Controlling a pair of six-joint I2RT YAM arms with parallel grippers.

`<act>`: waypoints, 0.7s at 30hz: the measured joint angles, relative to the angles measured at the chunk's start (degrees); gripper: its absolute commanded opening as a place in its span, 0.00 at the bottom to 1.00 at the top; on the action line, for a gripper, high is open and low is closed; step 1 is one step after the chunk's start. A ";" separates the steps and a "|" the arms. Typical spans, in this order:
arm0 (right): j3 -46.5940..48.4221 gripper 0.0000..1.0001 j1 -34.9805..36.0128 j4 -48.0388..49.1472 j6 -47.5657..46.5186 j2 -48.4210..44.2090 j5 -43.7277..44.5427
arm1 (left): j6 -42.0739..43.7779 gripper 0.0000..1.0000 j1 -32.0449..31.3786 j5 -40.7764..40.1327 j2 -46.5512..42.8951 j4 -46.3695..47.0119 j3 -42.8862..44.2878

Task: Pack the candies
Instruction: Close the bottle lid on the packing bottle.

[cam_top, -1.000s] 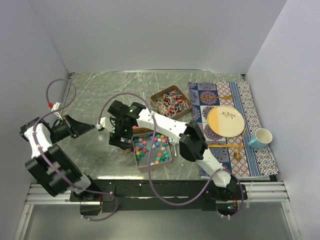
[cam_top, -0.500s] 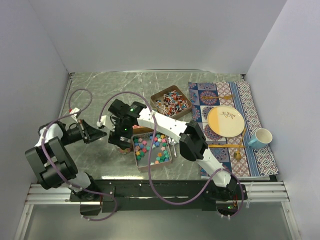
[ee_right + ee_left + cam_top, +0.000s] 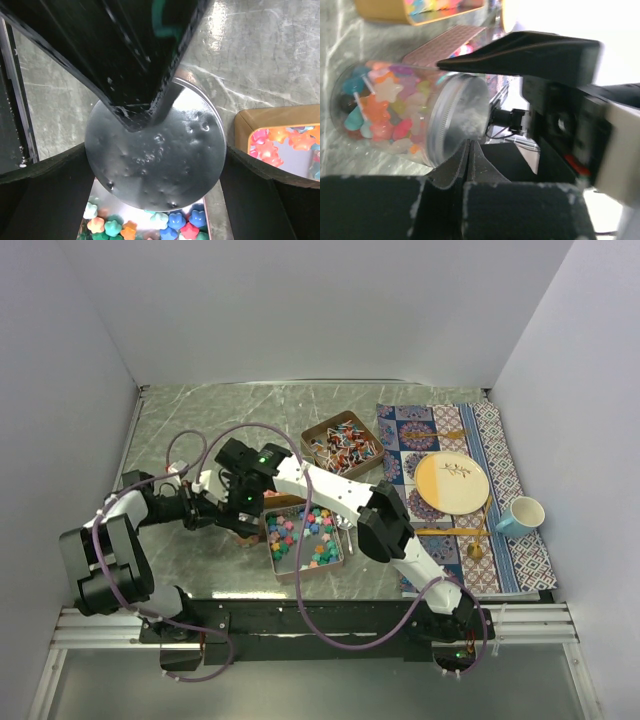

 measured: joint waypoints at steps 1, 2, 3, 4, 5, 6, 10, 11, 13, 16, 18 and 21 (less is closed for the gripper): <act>0.00 1.00 0.07 0.00 0.00 0.00 0.13 | -1.88 0.01 -0.74 -1.20 0.00 1.05 -0.26; 0.00 1.00 0.15 0.02 -0.02 0.00 0.28 | -2.78 0.01 -1.16 -1.92 0.00 1.75 -0.35; 0.00 1.00 0.20 0.04 -0.02 0.00 0.35 | -4.13 0.01 -1.60 -2.91 0.00 2.56 -0.35; 0.00 1.00 0.28 0.09 -0.02 0.00 0.48 | -5.29 0.01 -1.88 -3.85 0.00 3.45 -0.35; 0.00 1.00 0.37 0.09 -0.02 0.00 0.70 | -6.51 0.01 -2.03 -4.61 0.00 4.20 -0.35; 0.00 1.00 0.44 0.11 -0.02 0.00 0.85 | -7.34 0.01 -2.19 -4.94 0.00 4.63 -0.35; -0.04 1.00 0.72 0.13 -0.20 0.00 1.79 | -9.44 0.01 -2.49 -5.70 0.11 5.11 -0.31; -0.20 1.00 0.76 0.20 -0.28 0.00 2.05 | -9.66 0.01 -2.51 -5.77 0.24 5.07 -0.28; -1.01 1.00 0.90 0.76 -0.66 -0.15 2.54 | -9.86 0.01 -2.58 -5.79 0.57 4.96 -0.09; -3.50 1.00 0.90 1.86 -1.55 -0.55 3.63 | -9.99 0.01 -3.13 -5.75 1.29 4.83 0.39; -5.53 1.00 0.90 2.05 -2.01 -0.66 4.55 | -10.19 0.01 -3.76 -5.66 1.73 4.83 0.66; -8.35 1.00 0.87 1.97 -2.56 -0.92 5.20 | -10.88 0.01 -4.57 -5.86 1.75 4.85 0.68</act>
